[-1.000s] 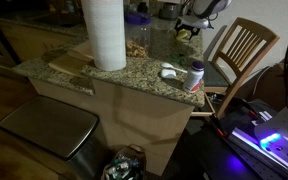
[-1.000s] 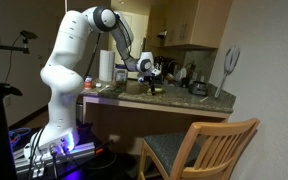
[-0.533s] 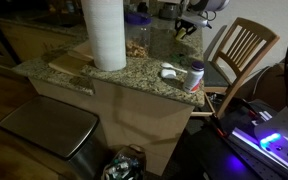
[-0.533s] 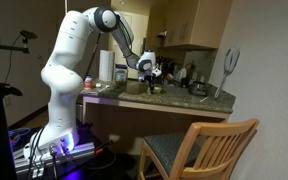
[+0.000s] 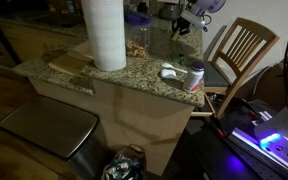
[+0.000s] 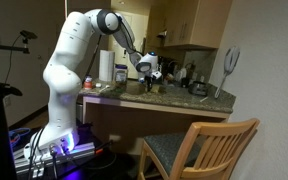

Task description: Move the yellow sponge to the right of the clear jar

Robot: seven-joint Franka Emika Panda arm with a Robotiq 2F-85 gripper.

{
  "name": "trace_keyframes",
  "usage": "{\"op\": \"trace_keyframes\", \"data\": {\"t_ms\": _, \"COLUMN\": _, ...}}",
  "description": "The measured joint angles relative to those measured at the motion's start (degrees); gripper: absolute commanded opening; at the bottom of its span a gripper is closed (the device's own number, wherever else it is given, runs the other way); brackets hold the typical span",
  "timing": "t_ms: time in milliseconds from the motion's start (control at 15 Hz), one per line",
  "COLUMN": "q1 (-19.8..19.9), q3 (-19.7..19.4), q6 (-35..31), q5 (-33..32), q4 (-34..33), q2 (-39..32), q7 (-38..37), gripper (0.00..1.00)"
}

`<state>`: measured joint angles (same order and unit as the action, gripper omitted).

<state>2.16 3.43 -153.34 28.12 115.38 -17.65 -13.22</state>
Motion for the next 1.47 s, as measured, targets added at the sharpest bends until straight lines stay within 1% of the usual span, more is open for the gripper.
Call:
{"op": "trace_keyframes", "data": {"t_ms": 200, "q1": 3.4, "q3": 4.0, "q6": 4.3, "q5": 10.0, "q4": -1.4, "q2": -0.7, "q7": 12.3, "gripper": 0.03}}
{"op": "trace_keyframes", "data": {"t_ms": 333, "q1": 4.5, "q3": 4.8, "q6": 9.1, "q5": 14.8, "q4": -2.4, "q2": -1.0, "q7": 19.0, "gripper": 0.03}}
{"op": "trace_keyframes", "data": {"t_ms": 467, "q1": 5.1, "q3": 4.7, "q6": 15.2, "q5": 17.6, "q4": -3.1, "q2": -1.0, "q7": 23.8, "gripper": 0.03}}
{"op": "trace_keyframes", "data": {"t_ms": 600, "q1": 6.8, "q3": 5.4, "q6": 24.2, "q5": 17.8, "q4": -2.8, "q2": 1.7, "q7": 25.4, "gripper": 0.03}}
{"op": "trace_keyframes", "data": {"t_ms": 800, "q1": 10.0, "q3": 6.9, "q6": 40.2, "q5": 17.5, "q4": -1.0, "q2": 10.0, "q7": 25.5, "gripper": 0.03}}
{"op": "trace_keyframes", "data": {"t_ms": 933, "q1": 11.2, "q3": 7.0, "q6": 50.6, "q5": 17.4, "q4": -0.8, "q2": 14.3, "q7": 25.8, "gripper": 0.03}}
{"op": "trace_keyframes", "data": {"t_ms": 1067, "q1": 9.8, "q3": 4.0, "q6": 60.7, "q5": 16.4, "q4": -1.3, "q2": 17.1, "q7": 26.1, "gripper": 0.03}}
{"op": "trace_keyframes", "data": {"t_ms": 1200, "q1": 9.5, "q3": 1.9, "q6": 69.4, "q5": 13.2, "q4": -2.7, "q2": 18.5, "q7": 26.1, "gripper": 0.03}}
{"op": "trace_keyframes", "data": {"t_ms": 1333, "q1": 8.1, "q3": -0.7, "q6": 73.0, "q5": 9.0, "q4": -4.1, "q2": 19.2, "q7": 26.1, "gripper": 0.03}}
{"op": "trace_keyframes", "data": {"t_ms": 1467, "q1": 7.0, "q3": -2.4, "q6": 74.4, "q5": 5.8, "q4": -5.2, "q2": 19.3, "q7": 26.1, "gripper": 0.03}}
